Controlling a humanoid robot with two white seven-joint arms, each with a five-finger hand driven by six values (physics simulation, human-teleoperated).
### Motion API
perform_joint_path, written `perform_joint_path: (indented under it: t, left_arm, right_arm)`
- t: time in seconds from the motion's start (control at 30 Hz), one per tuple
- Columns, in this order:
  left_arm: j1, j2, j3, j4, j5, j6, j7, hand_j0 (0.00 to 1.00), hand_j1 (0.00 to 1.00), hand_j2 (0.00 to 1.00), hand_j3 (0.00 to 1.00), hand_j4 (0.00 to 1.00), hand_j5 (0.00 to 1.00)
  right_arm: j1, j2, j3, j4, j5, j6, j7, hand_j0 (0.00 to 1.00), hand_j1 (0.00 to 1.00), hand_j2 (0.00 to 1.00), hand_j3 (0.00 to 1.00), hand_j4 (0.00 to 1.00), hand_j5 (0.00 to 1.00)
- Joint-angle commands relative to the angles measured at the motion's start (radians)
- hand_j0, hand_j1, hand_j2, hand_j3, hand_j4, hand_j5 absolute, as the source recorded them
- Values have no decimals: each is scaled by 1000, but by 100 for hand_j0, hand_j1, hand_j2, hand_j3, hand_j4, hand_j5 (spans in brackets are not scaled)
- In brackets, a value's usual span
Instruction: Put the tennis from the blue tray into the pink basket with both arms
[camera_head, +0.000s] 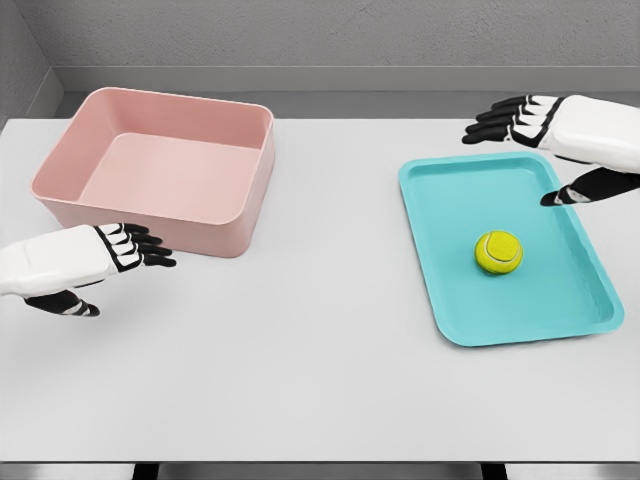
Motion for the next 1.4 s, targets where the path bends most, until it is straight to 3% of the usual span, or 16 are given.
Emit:
perform_joint_path:
  t: [0.0,0.3,0.47,0.73,0.9,1.03,1.37]
  left_arm:
    - [0,2,1,0,6,1,0,100,100,100,100,100,100]
    - [0,2,1,0,6,1,0,100,100,100,100,100,100]
    - [-2,2,1,0,6,1,-1,100,100,100,100,100,100]
    - [0,0,1,0,6,1,-1,100,100,100,100,100,100]
    - [0,-2,1,0,6,1,-1,100,100,100,100,100,100]
    - [0,-2,1,0,6,1,-1,100,100,100,100,100,100]
    - [0,-6,1,0,6,1,-1,100,100,100,100,100,100]
  right_arm:
    - [0,2,2,4,-6,3,0,100,100,100,100,100,100]
    - [-6,-13,-13,48,-1,3,0,100,100,100,100,100,100]
    - [92,-7,-16,102,-17,3,0,100,100,100,100,100,100]
    - [173,37,-5,117,-103,3,0,100,100,100,100,100,100]
    - [175,50,33,125,-130,3,0,100,100,100,100,100,100]
    - [175,60,33,177,-121,3,0,100,100,100,100,100,100]
    - [209,91,64,186,-118,3,0,100,100,100,100,100,100]
